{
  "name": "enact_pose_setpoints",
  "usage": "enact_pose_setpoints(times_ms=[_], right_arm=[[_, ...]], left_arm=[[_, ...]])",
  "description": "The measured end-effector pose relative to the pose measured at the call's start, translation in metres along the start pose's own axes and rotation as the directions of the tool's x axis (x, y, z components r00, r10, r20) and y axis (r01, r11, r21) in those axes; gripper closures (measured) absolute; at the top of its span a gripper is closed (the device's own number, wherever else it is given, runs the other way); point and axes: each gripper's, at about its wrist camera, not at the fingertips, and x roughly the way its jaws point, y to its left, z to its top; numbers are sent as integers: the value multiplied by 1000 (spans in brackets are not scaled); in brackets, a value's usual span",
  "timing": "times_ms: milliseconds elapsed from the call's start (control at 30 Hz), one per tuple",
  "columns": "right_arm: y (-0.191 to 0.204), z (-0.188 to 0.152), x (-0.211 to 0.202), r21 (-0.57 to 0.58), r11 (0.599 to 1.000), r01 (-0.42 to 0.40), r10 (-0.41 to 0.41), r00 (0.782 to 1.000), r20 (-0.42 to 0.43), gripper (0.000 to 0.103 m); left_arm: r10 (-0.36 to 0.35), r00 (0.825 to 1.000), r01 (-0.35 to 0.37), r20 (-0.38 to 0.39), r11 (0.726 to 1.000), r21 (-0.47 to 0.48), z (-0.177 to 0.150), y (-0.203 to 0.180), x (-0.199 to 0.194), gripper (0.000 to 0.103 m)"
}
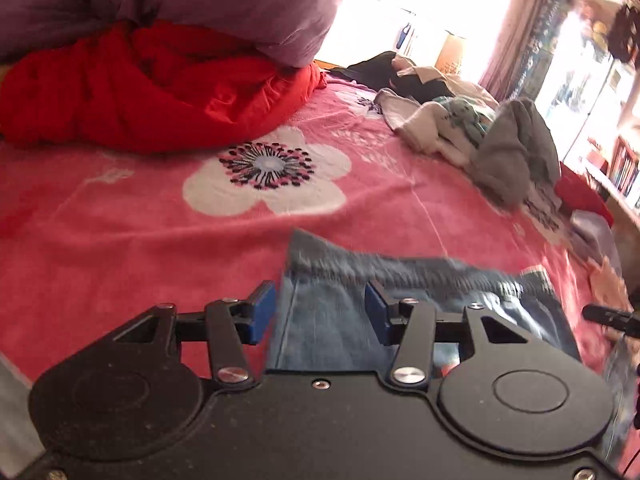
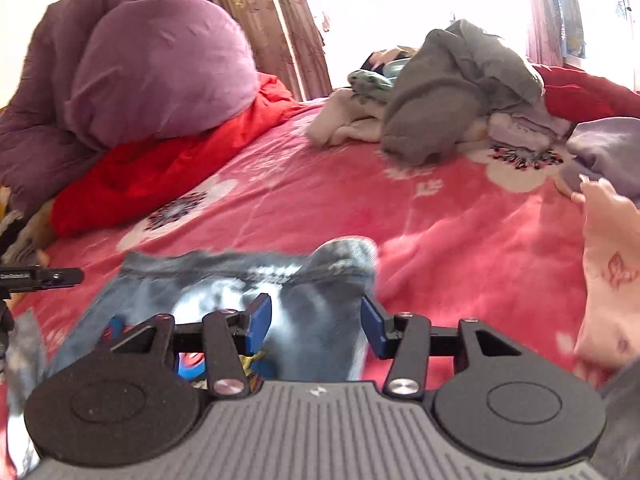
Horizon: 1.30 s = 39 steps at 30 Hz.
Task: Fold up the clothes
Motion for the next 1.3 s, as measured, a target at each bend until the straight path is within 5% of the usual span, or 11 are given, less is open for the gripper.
enact_pose_setpoints(times_ms=[367, 433, 467, 567, 667, 800, 900, 1067, 1133, 1167, 1300], right_arm=[[-46, 14, 73, 168, 980, -109, 122, 990, -66, 49], [-40, 14, 77, 127, 984, -124, 133, 989, -68, 65], [-37, 14, 79, 106, 986, -131, 139, 988, -70, 80], [-39, 19, 71, 114, 981, -155, 159, 987, -30, 81], [-43, 13, 82, 155, 976, -150, 160, 986, -56, 74], [-43, 13, 82, 166, 982, -88, 99, 993, -60, 71], [-31, 23, 63, 67, 994, 85, -85, 996, -6, 56], [-11, 33, 50, -24, 999, -43, 44, 997, 57, 67], [-10, 23, 71, -35, 999, -24, 22, 999, -44, 65], [-11, 16, 84, -41, 999, -4, 0, 993, -114, 64], [-7, 19, 66, -45, 999, 13, -15, 998, -65, 61]], left_arm=[[-88, 991, 79, -101, 993, -90, 13, 33, 76, 63], [-121, 989, 107, -89, 983, -148, 16, 44, 79, 91], [-153, 985, 134, -75, 969, -208, 16, 53, 76, 92], [-221, 975, 201, -23, 919, -339, 19, 70, 65, 93], [-118, 990, 96, -76, 965, -245, 12, 54, 80, 94], [-103, 993, 85, -60, 965, -250, 13, 59, 77, 88], [-61, 998, 61, 2, 980, -192, 21, 51, 58, 87], [-162, 987, 161, -3, 984, -74, 24, 20, 47, 86], [-164, 985, 160, -59, 984, -73, 16, 15, 57, 59], [-151, 986, 146, -65, 987, -67, 12, 13, 58, 59], [-98, 994, 95, -51, 994, -56, 4, 8, 44, 57]])
